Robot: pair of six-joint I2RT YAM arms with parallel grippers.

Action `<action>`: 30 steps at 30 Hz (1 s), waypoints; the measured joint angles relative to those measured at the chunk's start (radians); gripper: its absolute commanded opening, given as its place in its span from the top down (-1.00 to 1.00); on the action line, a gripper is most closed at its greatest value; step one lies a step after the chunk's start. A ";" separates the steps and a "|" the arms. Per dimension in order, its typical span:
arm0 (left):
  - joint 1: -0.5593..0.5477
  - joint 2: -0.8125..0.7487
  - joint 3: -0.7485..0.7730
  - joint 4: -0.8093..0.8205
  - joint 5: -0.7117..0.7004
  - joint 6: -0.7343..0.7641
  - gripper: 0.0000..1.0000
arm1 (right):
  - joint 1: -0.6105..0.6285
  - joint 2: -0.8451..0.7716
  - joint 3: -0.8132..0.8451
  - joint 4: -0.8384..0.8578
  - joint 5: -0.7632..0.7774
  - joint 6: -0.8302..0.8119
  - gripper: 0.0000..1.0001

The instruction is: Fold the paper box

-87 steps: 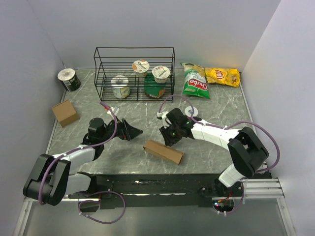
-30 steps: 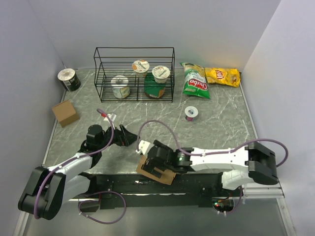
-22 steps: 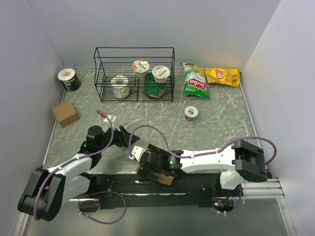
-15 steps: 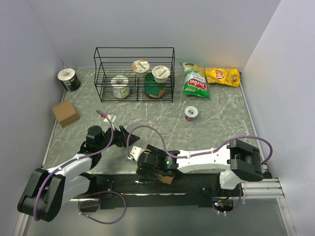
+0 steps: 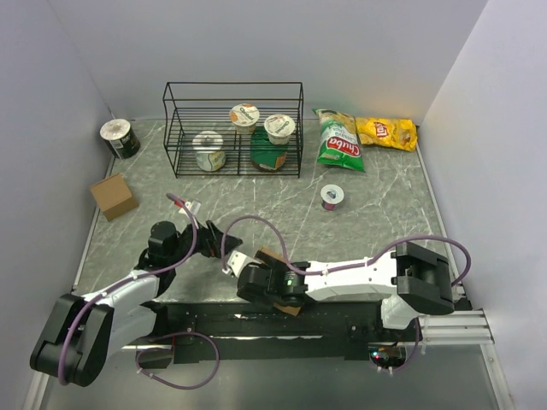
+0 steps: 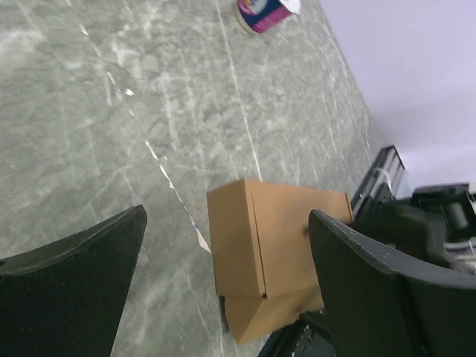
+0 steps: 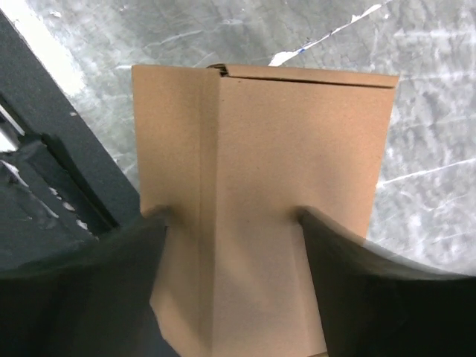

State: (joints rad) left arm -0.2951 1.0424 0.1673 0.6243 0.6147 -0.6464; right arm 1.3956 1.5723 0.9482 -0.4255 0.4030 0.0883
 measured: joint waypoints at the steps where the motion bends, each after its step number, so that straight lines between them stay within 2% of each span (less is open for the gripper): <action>1: 0.000 0.000 -0.011 0.019 0.010 0.000 -0.92 | -0.004 0.000 0.000 -0.007 -0.003 0.006 -0.99; 4: 0.000 0.017 -0.037 0.074 0.049 0.005 -0.92 | -0.049 -0.023 0.000 -0.040 -0.051 0.018 -0.99; 12: -0.043 0.084 -0.045 0.169 0.137 0.023 -0.93 | -0.310 -0.262 -0.008 -0.050 -0.319 0.026 -0.99; 16: -0.078 0.083 -0.045 0.156 0.143 0.047 -0.92 | -0.349 -0.259 -0.027 -0.037 -0.442 0.027 -0.97; 21: -0.111 0.056 -0.045 0.100 0.117 0.072 -0.94 | -0.465 -0.239 -0.094 -0.032 -0.584 0.042 -0.74; 29: -0.158 0.047 -0.045 0.045 0.050 0.087 -0.93 | -0.556 -0.219 -0.127 0.029 -0.716 0.049 -0.68; 30: -0.158 0.055 -0.043 0.043 0.045 0.087 -0.92 | -0.563 -0.213 -0.134 0.040 -0.726 0.049 -0.77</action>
State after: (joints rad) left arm -0.4534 1.0973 0.1246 0.6674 0.6598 -0.5598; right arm 0.8326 1.3594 0.8139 -0.3859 -0.3225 0.1371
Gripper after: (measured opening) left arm 0.972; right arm 0.845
